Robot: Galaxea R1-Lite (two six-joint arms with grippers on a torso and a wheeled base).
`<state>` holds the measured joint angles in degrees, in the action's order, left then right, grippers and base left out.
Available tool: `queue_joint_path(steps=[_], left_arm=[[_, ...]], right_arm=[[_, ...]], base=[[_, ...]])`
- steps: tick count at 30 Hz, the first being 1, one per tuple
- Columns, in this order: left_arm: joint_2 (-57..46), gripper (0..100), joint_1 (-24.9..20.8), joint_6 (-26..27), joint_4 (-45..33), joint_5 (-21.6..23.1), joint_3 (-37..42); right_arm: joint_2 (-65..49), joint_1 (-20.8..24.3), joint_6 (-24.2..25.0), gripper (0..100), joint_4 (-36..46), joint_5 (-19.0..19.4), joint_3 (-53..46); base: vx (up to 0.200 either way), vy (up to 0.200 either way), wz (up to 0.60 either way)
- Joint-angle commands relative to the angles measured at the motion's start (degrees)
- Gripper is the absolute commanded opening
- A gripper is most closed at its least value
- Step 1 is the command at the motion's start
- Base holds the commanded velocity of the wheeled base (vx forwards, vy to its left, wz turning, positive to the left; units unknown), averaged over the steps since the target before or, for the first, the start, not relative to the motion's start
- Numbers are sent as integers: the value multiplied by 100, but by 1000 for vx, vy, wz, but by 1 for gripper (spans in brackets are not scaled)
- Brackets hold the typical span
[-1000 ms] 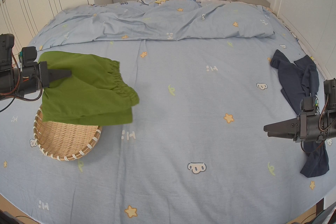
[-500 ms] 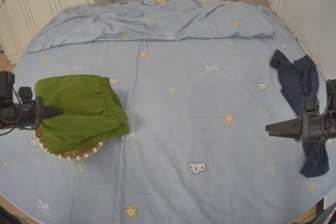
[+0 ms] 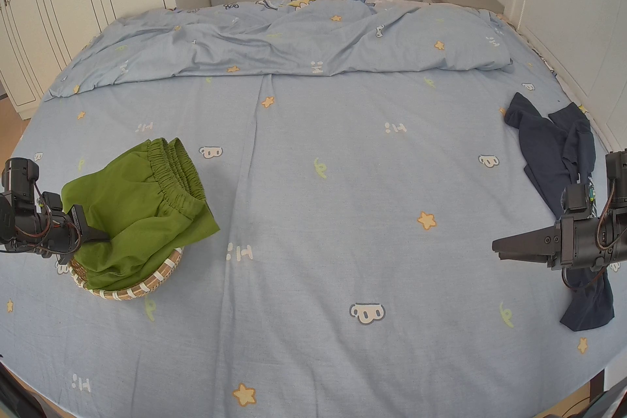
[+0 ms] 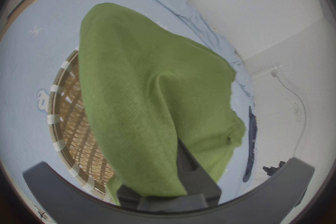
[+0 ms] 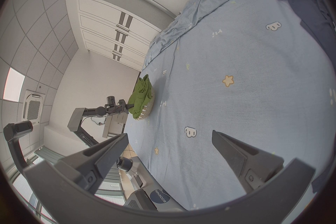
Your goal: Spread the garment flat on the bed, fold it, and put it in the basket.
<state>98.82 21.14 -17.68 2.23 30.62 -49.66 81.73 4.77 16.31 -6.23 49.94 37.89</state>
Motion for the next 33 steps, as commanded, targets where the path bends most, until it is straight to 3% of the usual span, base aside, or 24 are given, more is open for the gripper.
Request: queue_joint_path(steps=[1,10,11,21,23,26,33], left_arm=[[621,0,-66,-8,-390,-373,-544],[841,0,-215,-78,-961,-399,-1072],[832,100,-215,-78,-961,-399,-1072],[68,100,-224,-78,-1322,-760,-1160],[-776,100,-198,19,-1744,-1243,-1195],[-1304,100,-154,115,-1902,-1524,-1195],[-3237,100,-338,423,-2253,-1524,-957]], right_arm=[[10,16,-5,100,-1,-2,-10],[36,16,-5,100,-10,-2,-10],[36,16,-5,100,-27,-2,-10],[36,24,-5,100,-54,-2,-18],[1,16,-23,100,-80,-2,-71],[-25,7,-119,100,-203,-11,-115],[-1528,16,-1069,100,-484,-310,-721]], base=[[0,0,0],[0,0,0],[0,0,0],[0,0,0],[0,0,0],[0,0,0],[0,0,0]])
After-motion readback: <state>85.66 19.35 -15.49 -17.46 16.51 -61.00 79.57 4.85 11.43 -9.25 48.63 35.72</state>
